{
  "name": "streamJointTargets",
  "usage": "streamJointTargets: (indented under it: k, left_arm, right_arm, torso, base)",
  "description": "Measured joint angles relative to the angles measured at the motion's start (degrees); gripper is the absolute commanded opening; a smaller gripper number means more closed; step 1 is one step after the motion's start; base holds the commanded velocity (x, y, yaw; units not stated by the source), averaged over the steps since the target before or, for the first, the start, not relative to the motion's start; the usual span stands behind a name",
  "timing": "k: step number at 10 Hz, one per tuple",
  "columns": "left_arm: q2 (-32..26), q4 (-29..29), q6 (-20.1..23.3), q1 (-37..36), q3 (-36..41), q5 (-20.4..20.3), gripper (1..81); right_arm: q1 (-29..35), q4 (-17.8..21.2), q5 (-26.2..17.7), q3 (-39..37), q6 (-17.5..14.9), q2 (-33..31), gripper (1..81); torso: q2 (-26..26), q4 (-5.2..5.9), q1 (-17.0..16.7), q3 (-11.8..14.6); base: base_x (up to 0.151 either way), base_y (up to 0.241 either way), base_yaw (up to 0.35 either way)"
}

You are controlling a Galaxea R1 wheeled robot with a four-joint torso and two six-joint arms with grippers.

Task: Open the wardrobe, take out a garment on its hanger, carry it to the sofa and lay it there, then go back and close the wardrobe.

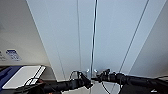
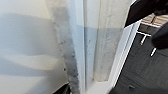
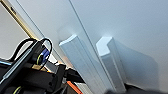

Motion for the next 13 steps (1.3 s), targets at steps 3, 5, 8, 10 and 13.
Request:
streamJointTargets:
  k: [3, 5, 8, 10, 13]
  left_arm:
    - [-1.94, 1.10, -2.54, 1.12, 2.54, -2.05, 81.1]
    - [-3.10, 1.51, -2.80, 1.77, 4.60, -1.82, 81.1]
    - [-5.94, 1.51, -3.58, 3.17, 9.68, -1.02, 81.1]
    - [-8.22, 1.51, -3.85, 4.29, 12.95, -1.24, 81.1]
    - [-10.84, 1.41, -4.02, 5.40, 16.35, -1.77, 81.1]
  right_arm:
    - [-0.20, -0.04, 0.57, 0.00, -0.05, -0.13, 81.1]
    - [-0.61, -0.06, 1.65, 0.00, -0.09, -0.33, 81.1]
    - [-0.61, -0.09, 1.68, 0.00, -0.13, -0.33, 81.1]
    - [-0.63, -0.12, 1.68, 0.00, -0.20, -0.30, 81.1]
    - [-0.99, -0.17, 2.76, 0.11, -0.27, -0.48, 81.1]
  torso:
    - [0.00, 0.00, 0.00, 0.00]
    - [0.00, 0.00, 0.00, 0.00]
    - [0.00, 0.00, 0.02, 0.00]
    - [0.00, 0.00, 0.02, 0.00]
    - [0.00, 0.00, 0.05, 0.00]
  base:
    - [0.000, 0.000, 0.000]
    - [0.000, 0.000, 0.000]
    - [0.000, 0.000, 0.000]
    - [0.000, 0.000, 0.000]
    - [0.000, 0.000, 0.000]
